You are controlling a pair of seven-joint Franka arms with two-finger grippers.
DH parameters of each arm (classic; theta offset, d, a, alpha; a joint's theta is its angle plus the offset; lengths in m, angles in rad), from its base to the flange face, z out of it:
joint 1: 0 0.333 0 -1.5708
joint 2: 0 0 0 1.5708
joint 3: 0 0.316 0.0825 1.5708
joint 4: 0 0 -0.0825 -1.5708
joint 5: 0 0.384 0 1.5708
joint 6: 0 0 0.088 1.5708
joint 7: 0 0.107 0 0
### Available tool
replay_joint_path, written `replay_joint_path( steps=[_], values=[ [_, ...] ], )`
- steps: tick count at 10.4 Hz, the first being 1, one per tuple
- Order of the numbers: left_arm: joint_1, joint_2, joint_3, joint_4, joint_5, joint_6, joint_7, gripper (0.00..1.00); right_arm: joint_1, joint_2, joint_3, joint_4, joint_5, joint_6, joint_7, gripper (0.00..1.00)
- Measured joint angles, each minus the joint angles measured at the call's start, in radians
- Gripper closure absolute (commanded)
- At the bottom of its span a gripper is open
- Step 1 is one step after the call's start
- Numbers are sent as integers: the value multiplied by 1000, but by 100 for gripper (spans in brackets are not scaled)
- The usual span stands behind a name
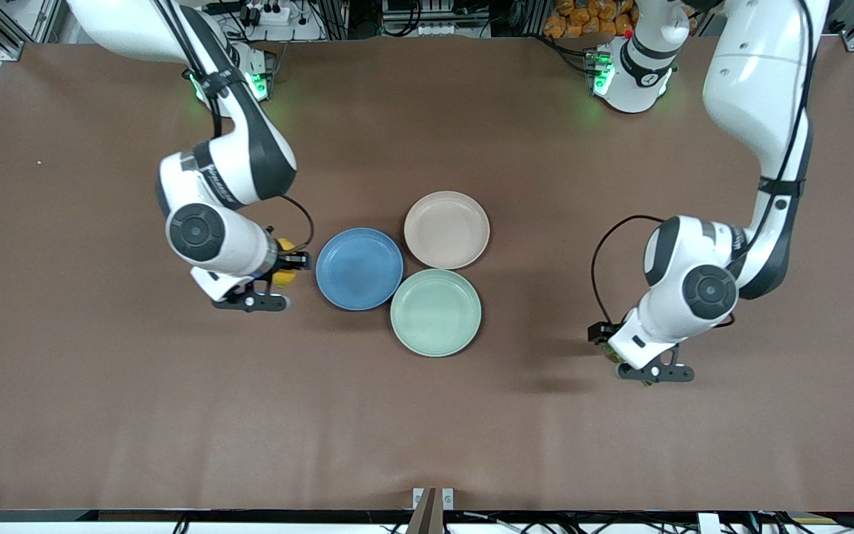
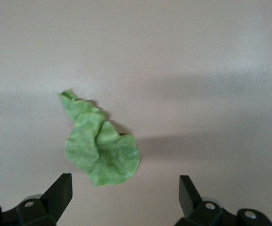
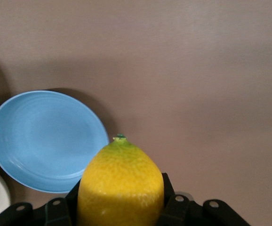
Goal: Pick lemon and lettuce from blue and beige plates
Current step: 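Carry the lettuce aside and drop it while the right gripper lifts lemon, then lower the lemon to the table while the left gripper withdraws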
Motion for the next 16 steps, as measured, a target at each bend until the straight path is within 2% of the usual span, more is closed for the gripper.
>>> replay_joint_path(
  steps=[4, 7, 12, 16],
  values=[
    [48, -100, -2, -113, -21, 0, 0, 0, -121, -73, -2, 1, -31, -90, -128, 75],
    [54, -177, -5, -216, -21, 0, 0, 0, -172, -103, -3, 1, -62, -123, -147, 75],
    [56, -354, -5, -416, -22, 0, 0, 0, -240, -107, -3, 0, -88, -117, -286, 76],
    [57, -527, -6, -573, -22, -8, 0, 0, -285, -109, -3, -22, -88, -51, -347, 76]
  ],
)
